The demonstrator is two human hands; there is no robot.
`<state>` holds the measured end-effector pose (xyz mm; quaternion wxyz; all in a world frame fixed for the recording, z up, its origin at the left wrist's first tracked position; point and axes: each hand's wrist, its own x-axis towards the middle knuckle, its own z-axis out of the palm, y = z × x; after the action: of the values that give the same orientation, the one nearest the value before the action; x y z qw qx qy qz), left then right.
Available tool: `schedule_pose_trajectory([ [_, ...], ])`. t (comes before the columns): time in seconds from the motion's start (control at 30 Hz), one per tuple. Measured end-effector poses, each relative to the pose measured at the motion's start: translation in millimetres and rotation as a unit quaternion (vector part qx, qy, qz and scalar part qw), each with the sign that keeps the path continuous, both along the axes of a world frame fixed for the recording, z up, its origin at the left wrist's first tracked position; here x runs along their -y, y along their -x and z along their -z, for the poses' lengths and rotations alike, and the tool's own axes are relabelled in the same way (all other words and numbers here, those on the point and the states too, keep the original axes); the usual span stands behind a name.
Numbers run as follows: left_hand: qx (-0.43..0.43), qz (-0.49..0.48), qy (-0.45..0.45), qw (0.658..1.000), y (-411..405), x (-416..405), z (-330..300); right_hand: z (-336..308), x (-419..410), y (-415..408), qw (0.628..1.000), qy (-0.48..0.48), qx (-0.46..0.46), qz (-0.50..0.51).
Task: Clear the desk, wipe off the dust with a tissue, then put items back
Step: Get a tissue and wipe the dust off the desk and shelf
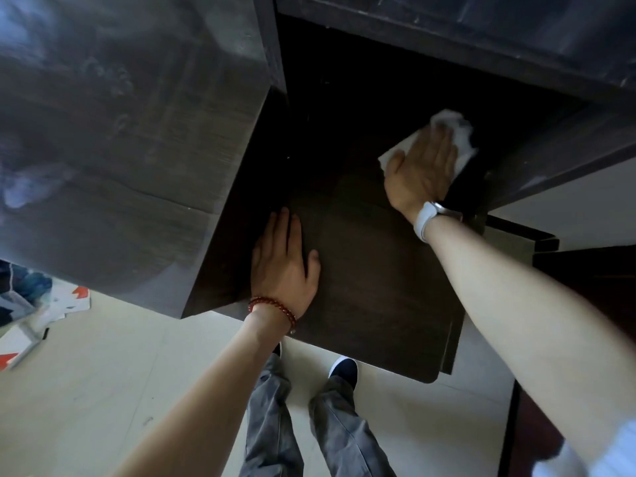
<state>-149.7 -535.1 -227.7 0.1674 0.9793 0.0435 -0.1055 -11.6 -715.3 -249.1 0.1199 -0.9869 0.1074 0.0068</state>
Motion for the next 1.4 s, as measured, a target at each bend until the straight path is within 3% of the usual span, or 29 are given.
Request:
schedule_pose_trajectory([
  [0.23, 0.007, 0.013, -0.003, 1.000, 1.3, -4.4, 5.7, -3.6, -70.3, -42.7, 0.969, 0.002, 0.021, -0.247],
  [0.33, 0.015, 0.028, -0.023, 0.999, 0.4, -7.3, 5.9, -2.5, -84.3, -53.0, 0.959, 0.027, -0.022, -0.281],
  [0.4, 0.027, 0.039, -0.020, 0.999, 0.5, -9.3, 5.2, -5.5, -79.3, -43.0, 0.950, 0.044, -0.019, -0.310],
  [0.47, 0.026, 0.040, 0.003, 0.999, 2.0, -11.0, 3.6, -3.5, -69.8, -21.6, 0.930, 0.003, 0.012, -0.368],
  [0.63, 0.042, -0.004, 0.044, 0.998, 13.2, -10.3, -1.5, -4.8, -64.2, 44.9, 0.870, 0.008, -0.044, -0.491],
  [0.7, 0.053, -0.016, 0.040, 0.998, 20.7, -8.0, -1.4, -3.5, -73.1, 51.7, 0.877, 0.000, -0.012, -0.481],
  [0.83, 0.055, -0.050, 0.050, 0.996, 36.8, -10.4, -4.6, -9.9, -98.8, 47.9, 0.927, -0.103, 0.016, -0.360],
  [0.97, 0.068, -0.025, 0.045, 0.996, 49.4, -18.4, -7.2, -12.9, -105.0, 45.9, 0.929, -0.123, 0.022, -0.348],
  [1.13, 0.110, -0.020, 0.054, 0.992, 71.0, -24.6, -11.8, -12.5, -98.1, 71.6, 0.885, -0.112, 0.015, -0.452],
  [1.4, 0.116, -0.014, 0.042, 0.992, 87.5, -29.2, -12.9, -21.7, -86.4, 67.3, 0.801, 0.017, -0.002, -0.598],
])
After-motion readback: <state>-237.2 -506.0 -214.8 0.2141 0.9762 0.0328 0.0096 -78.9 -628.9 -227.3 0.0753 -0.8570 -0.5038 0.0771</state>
